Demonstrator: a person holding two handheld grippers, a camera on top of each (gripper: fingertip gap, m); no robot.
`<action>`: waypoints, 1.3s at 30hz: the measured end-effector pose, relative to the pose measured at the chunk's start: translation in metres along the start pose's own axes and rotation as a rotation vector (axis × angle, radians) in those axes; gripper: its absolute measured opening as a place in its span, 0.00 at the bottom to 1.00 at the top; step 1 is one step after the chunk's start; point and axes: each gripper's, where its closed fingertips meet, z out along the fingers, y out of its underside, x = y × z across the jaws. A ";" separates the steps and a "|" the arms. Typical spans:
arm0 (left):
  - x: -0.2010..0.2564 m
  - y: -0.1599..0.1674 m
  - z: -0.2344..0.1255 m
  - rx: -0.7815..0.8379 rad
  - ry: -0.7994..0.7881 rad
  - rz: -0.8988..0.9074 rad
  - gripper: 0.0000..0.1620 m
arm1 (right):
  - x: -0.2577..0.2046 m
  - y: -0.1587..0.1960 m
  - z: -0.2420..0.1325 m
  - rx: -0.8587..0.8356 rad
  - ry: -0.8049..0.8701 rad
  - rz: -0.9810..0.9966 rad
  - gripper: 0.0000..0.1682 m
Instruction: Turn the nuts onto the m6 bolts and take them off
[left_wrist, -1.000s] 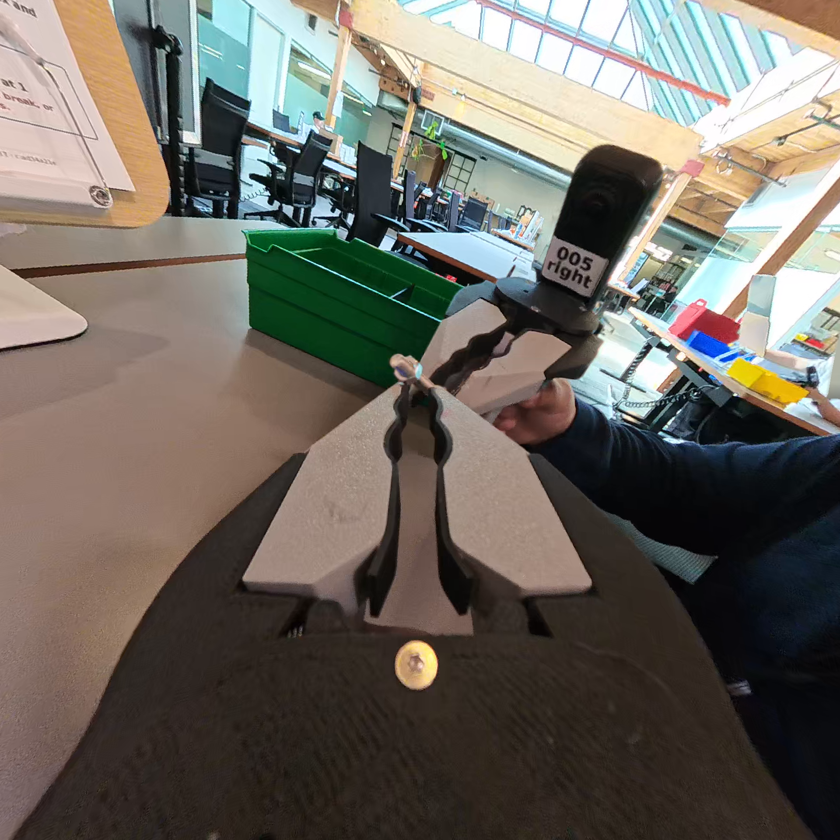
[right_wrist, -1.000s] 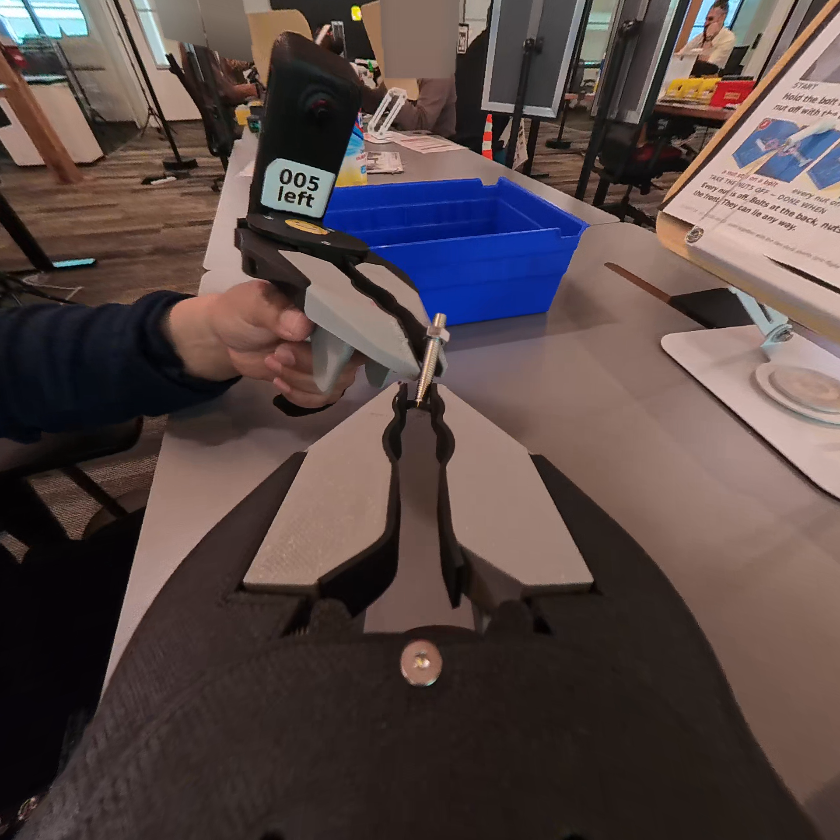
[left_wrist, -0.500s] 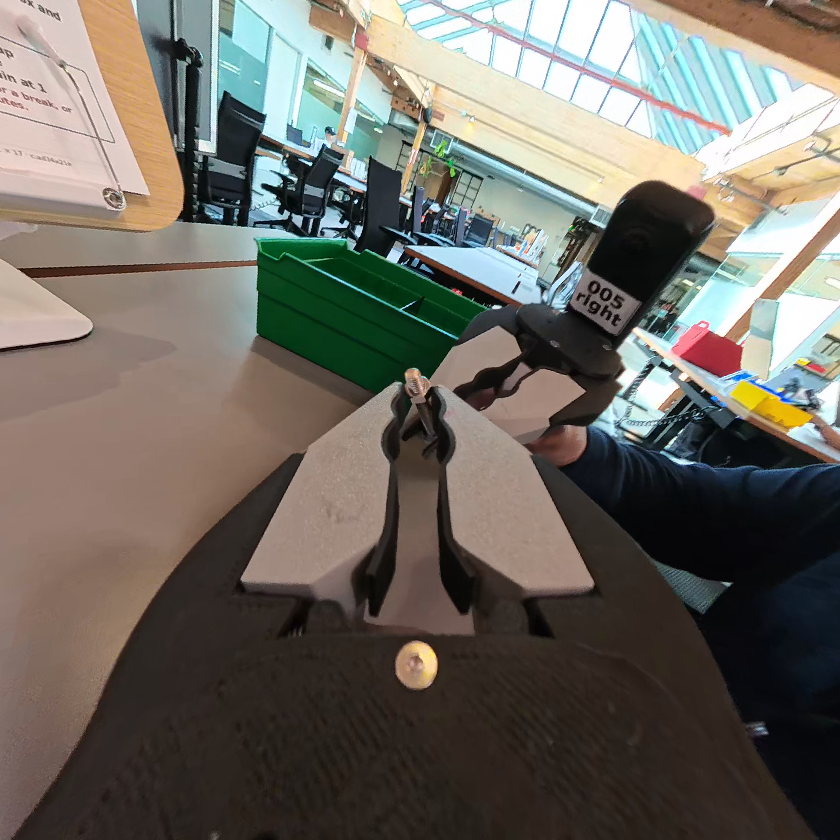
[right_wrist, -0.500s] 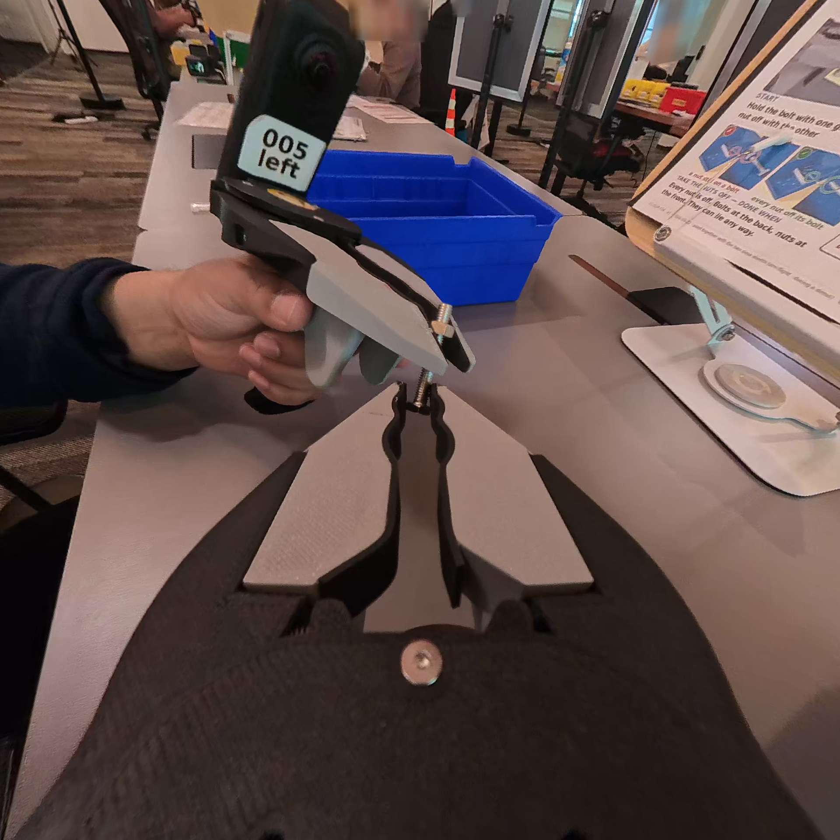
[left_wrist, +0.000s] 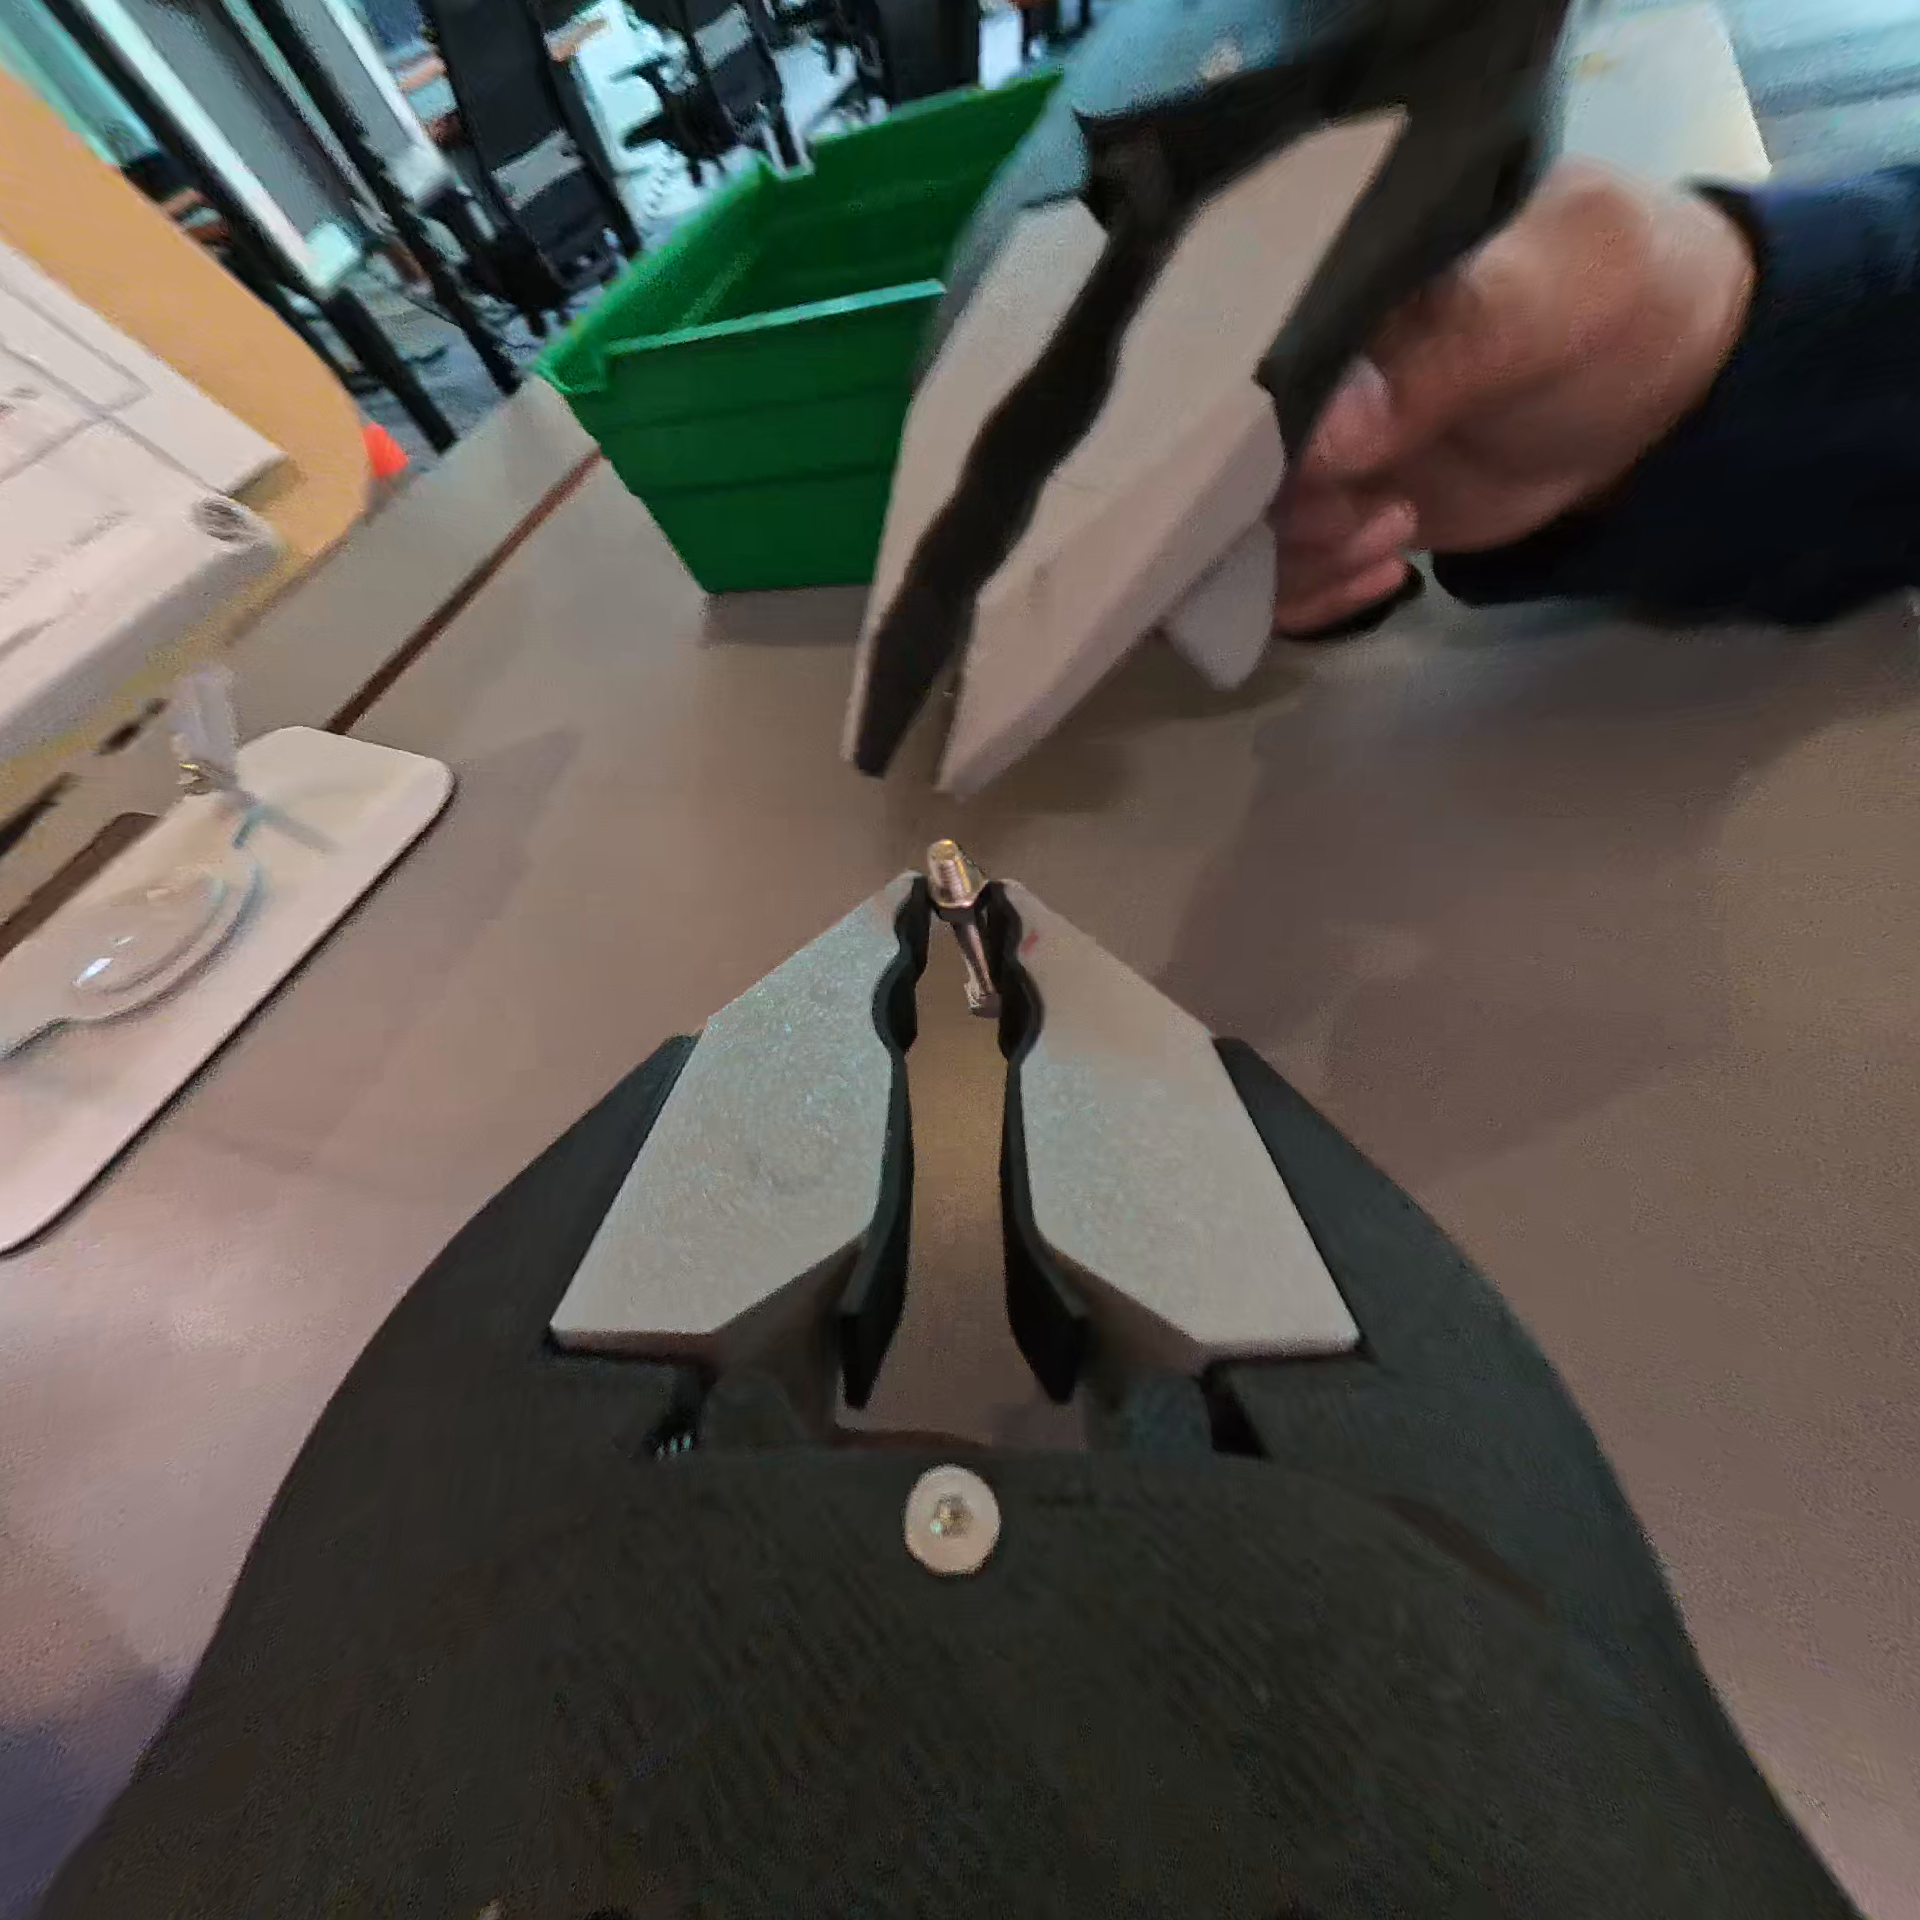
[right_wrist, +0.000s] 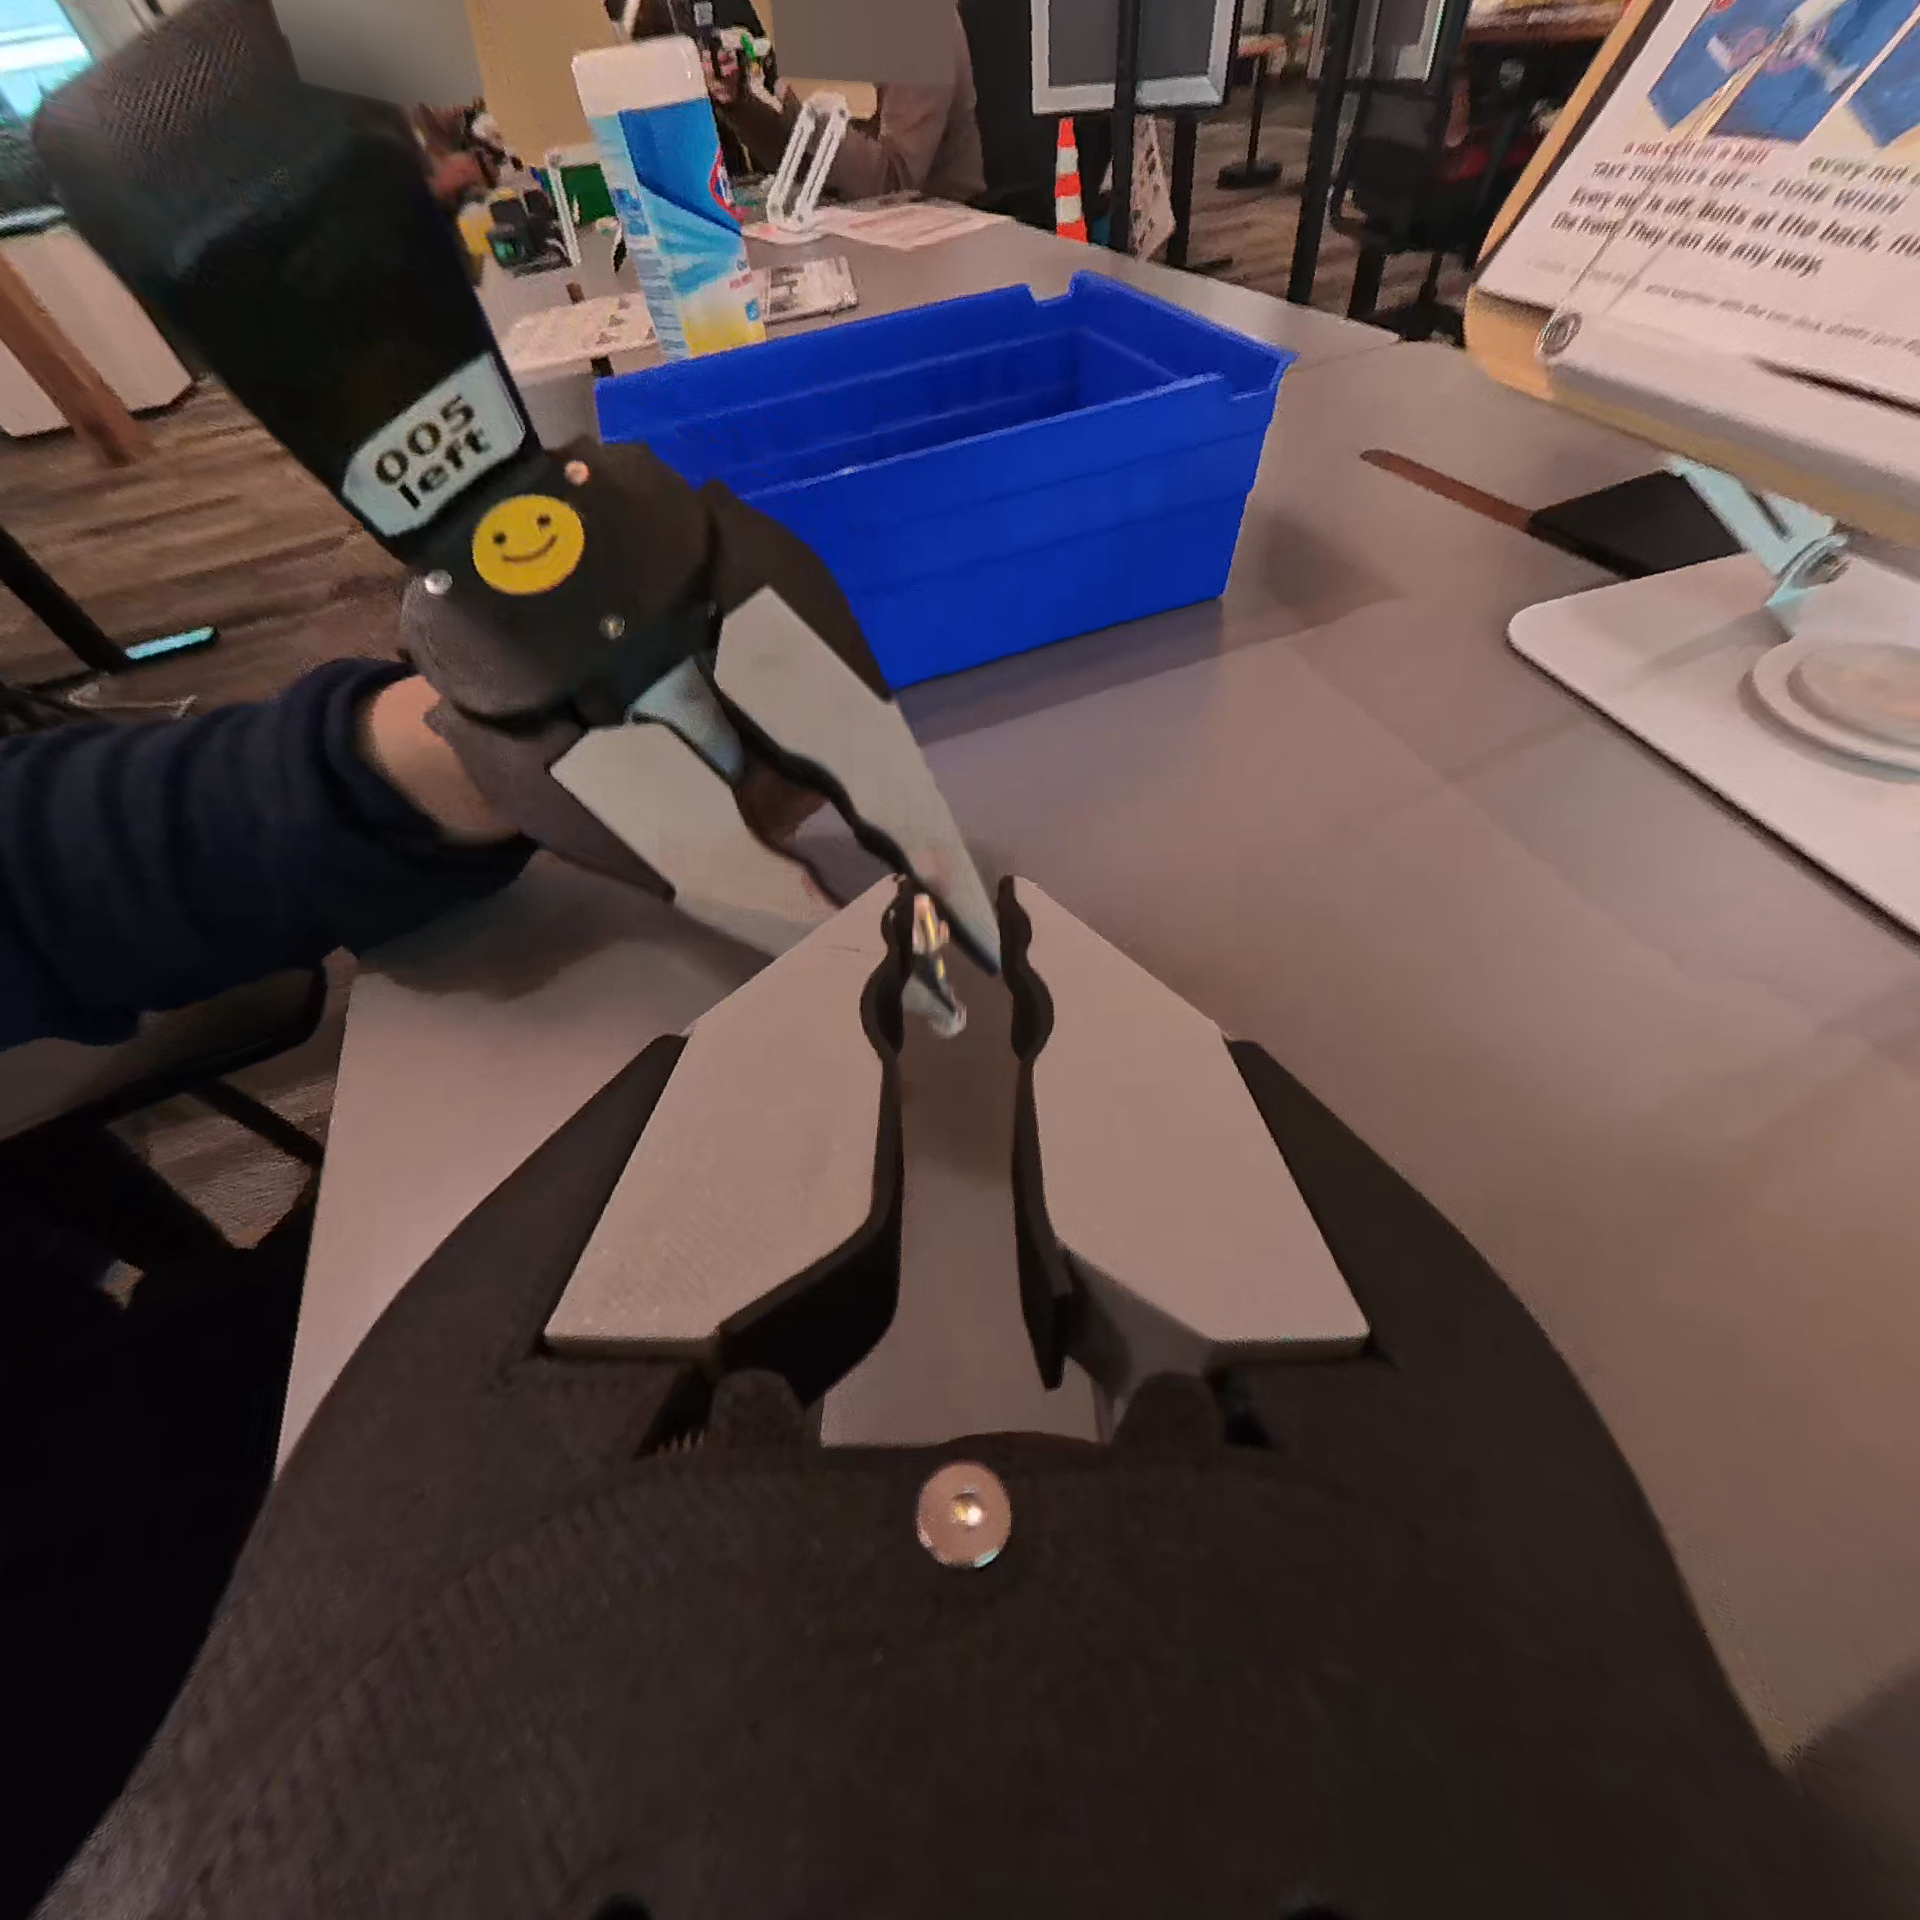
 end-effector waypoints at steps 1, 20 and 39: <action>0.005 0.007 0.005 -0.022 0.019 0.003 0.06 | 0.001 0.003 0.002 -0.015 -0.001 0.006 0.08; -0.006 0.004 0.008 0.021 -0.113 0.004 0.06 | 0.002 0.017 0.011 -0.073 -0.008 0.053 0.01; -0.004 -0.010 0.005 0.115 -0.044 -0.188 0.02 | -0.001 -0.009 0.002 0.084 -0.035 0.083 0.16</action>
